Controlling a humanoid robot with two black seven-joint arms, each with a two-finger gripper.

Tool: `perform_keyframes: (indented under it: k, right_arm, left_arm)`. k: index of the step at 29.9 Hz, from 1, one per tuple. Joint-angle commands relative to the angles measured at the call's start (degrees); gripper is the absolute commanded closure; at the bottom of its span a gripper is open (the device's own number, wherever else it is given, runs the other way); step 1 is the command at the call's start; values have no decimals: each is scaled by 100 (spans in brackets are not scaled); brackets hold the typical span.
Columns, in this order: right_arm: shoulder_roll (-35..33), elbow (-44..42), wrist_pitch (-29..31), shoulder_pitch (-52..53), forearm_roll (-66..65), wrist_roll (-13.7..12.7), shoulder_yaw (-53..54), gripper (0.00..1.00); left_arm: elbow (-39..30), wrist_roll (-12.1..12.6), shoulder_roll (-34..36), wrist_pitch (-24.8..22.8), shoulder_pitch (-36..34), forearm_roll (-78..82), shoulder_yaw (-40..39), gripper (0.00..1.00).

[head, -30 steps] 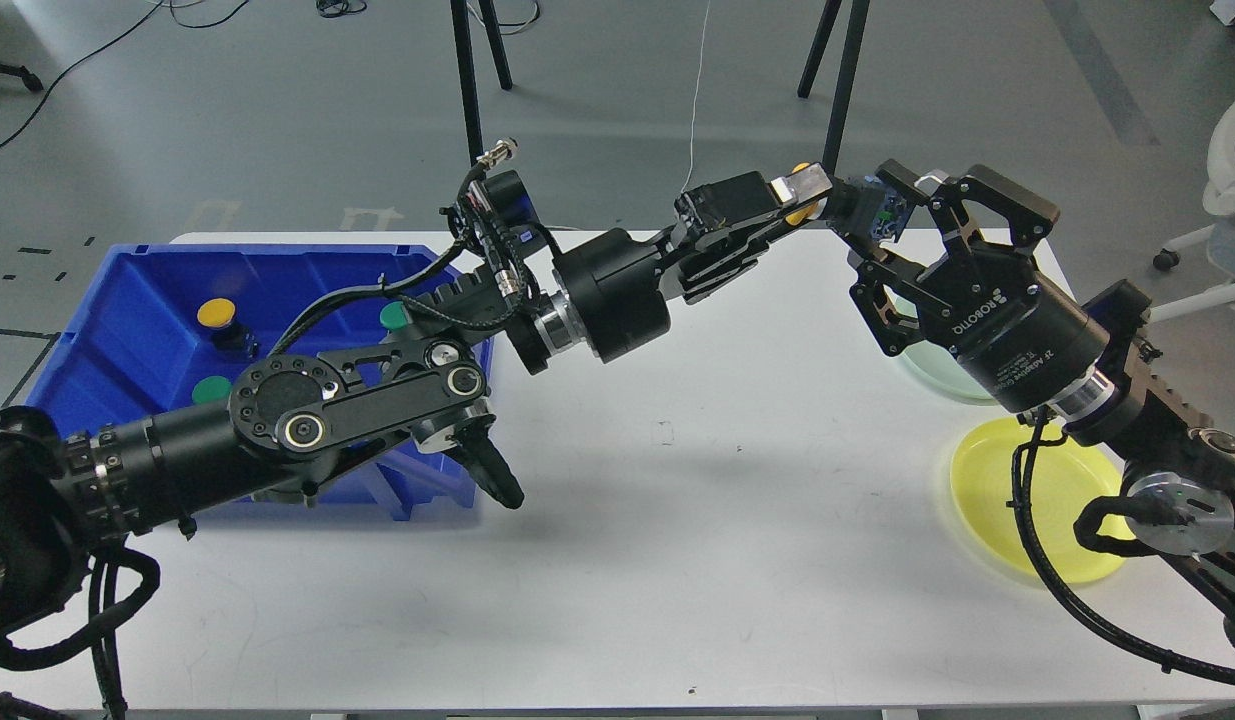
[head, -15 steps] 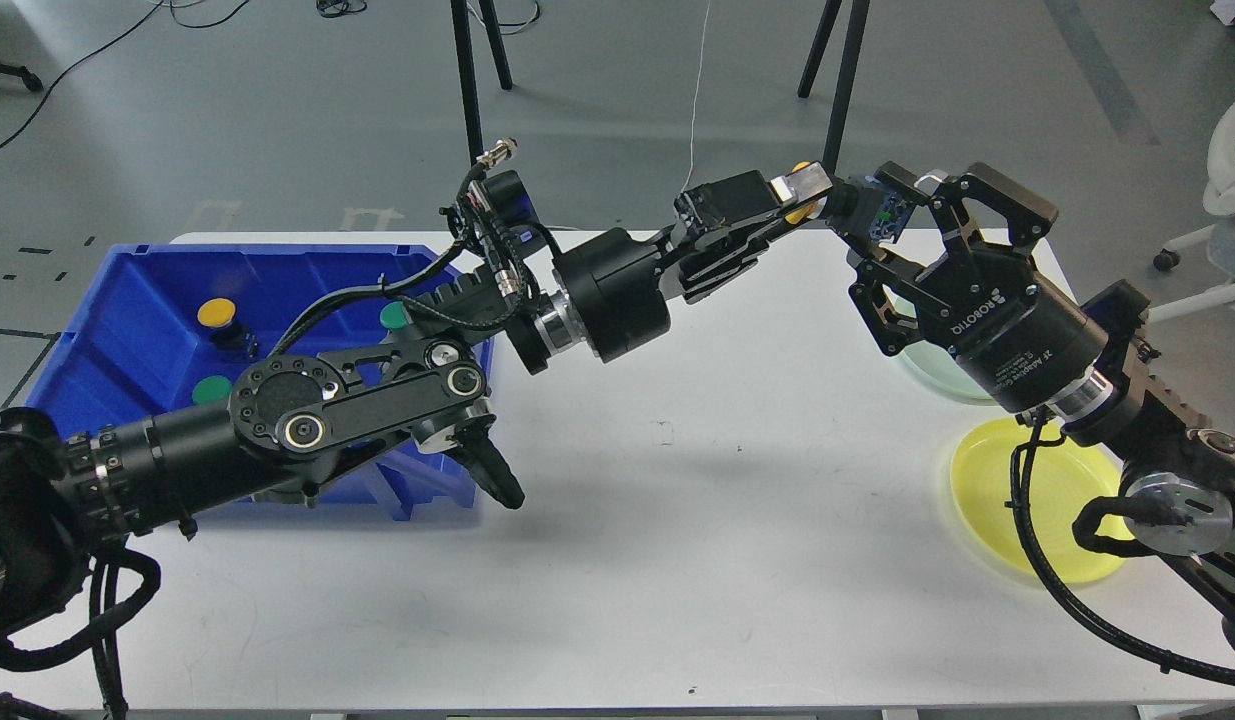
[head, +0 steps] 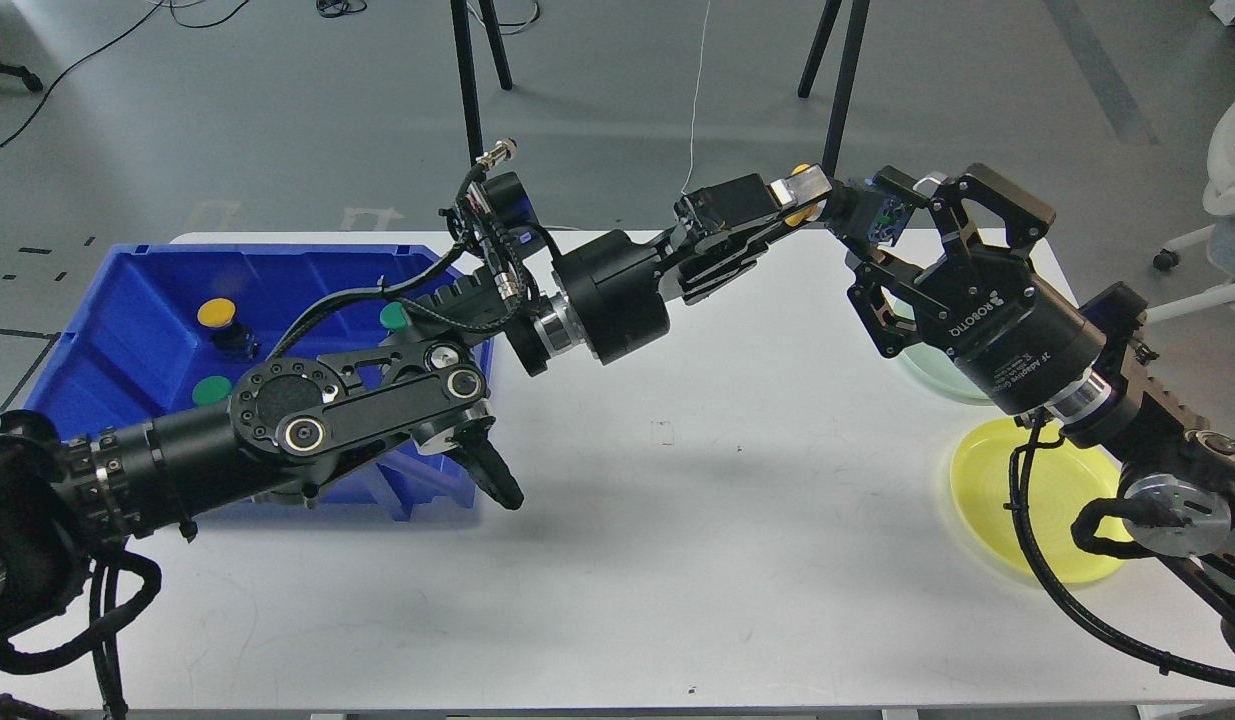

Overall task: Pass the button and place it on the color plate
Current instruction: 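Grasp the yellow button from the left gripper with the right gripper, then carry the button with the right gripper down to the yellow plate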

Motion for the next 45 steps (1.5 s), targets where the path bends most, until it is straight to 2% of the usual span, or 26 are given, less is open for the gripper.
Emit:
perform_keyframes:
  k: [1,15,45]
  right_arm:
    - [0,0,0,0,0,1,0,74]
    - [0,0,0,-9,0,1,-9,75]
    - [-123,-79,0,-307,202,1,272,77]
  left_arm:
    - [0,-1,0,0,0,-9,-1,56]
    - [0,-1,-8,8,26,-9,-18,46]
    - [0,-1,-8,8,35,-18,-18,39]
